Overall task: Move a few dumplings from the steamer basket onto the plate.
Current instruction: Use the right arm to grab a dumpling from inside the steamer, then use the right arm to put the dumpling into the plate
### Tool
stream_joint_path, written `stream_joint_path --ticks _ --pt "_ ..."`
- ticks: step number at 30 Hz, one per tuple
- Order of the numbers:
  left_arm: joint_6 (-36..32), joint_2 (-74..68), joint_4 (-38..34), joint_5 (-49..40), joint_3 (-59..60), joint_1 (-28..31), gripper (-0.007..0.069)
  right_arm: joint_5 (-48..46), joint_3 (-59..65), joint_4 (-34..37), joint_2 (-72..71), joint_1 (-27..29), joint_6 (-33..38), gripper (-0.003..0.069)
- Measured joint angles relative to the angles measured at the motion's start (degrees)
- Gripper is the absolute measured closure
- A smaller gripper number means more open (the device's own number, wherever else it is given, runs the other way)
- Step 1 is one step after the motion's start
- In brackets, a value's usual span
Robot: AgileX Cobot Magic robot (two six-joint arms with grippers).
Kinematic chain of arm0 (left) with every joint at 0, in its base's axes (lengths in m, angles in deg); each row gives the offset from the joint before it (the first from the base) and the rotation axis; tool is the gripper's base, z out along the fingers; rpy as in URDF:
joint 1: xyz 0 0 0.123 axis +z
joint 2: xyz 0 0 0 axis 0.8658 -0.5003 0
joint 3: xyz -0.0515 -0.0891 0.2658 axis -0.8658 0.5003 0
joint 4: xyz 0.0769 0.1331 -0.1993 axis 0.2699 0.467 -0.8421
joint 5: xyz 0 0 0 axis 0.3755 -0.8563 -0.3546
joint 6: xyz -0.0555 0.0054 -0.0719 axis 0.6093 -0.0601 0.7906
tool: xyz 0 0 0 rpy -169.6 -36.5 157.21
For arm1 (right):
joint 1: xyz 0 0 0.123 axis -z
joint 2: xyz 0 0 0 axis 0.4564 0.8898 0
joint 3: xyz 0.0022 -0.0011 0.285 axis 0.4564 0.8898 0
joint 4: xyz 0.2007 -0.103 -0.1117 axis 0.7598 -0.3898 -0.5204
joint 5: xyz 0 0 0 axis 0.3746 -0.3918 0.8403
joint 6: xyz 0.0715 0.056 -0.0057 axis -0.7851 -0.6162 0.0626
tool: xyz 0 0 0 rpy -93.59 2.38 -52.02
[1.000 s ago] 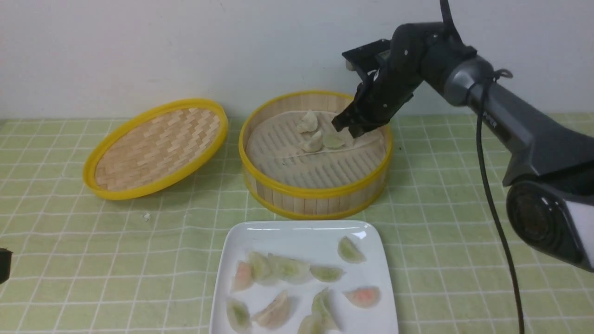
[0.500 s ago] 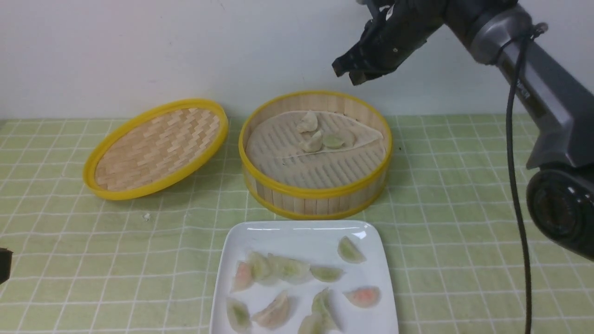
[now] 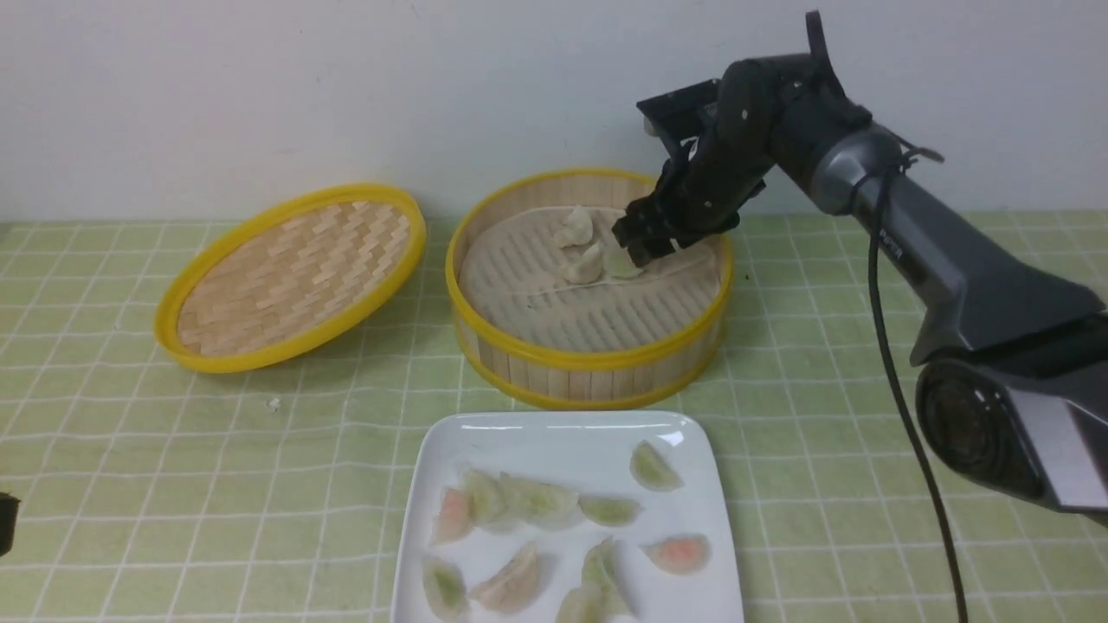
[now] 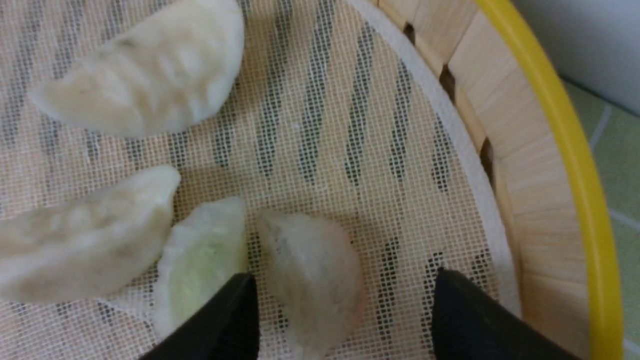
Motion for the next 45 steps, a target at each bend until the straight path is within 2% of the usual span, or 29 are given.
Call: stream_joint_path --ticks 4,6,8,10,12,17,22,25,30,35,41,45 --pt "0.0 0.0 0.0 0.0 0.0 0.0 0.0631 1.5 0.0 0.5 1.2 -0.1 0.0 0.0224" --pt "0.0 0.0 0.0 0.0 0.0 0.0 0.0631 2.1 0.0 0.7 1.5 -0.1 0.0 0.0249" --pt "0.0 0.0 0.0 0.0 0.0 0.0 0.0631 2.2 0.0 0.6 1.6 -0.1 0.0 0.0295" --pt "0.0 0.0 0.0 0.0 0.0 0.0 0.0631 2.3 -0.1 0.5 1.6 -0.1 0.0 0.0413" --pt "0.1 0.0 0.0 0.0 0.0 0.0 0.0631 2.0 -0.2 0.5 1.6 -0.1 0.0 0.0465" --pt "0.4 0.0 0.0 0.0 0.0 0.0 0.0631 -3.3 -4.5 0.6 1.4 -0.1 0.0 0.0475" --pt "0.4 0.0 0.0 0.0 0.0 0.0 0.0631 -4.1 -5.3 1.6 -2.5 -0.1 -1.2 0.0475" --pt "0.4 0.0 0.0 0.0 0.0 0.0 0.0631 -4.1 -1.4 5.0 -8.4 -0.1 -1.3 0.0477" --pt "0.4 0.0 0.0 -1.1 0.0 0.0 0.0631 -3.8 16.9 9.4 -22.5 -1.1 -0.1 0.0477" --pt "0.4 0.0 0.0 -2.9 0.0 0.0 0.0631 -3.8 37.6 11.5 -31.6 -6.6 4.8 0.0477" --pt "0.2 0.0 0.0 -3.0 0.0 0.0 0.0631 -0.5 48.7 11.5 -32.0 -12.7 6.9 0.0479" --pt "-0.2 0.0 0.0 -3.0 0.0 0.0 0.0631 1.2 50.7 10.7 -29.3 -13.9 5.3 0.0479"
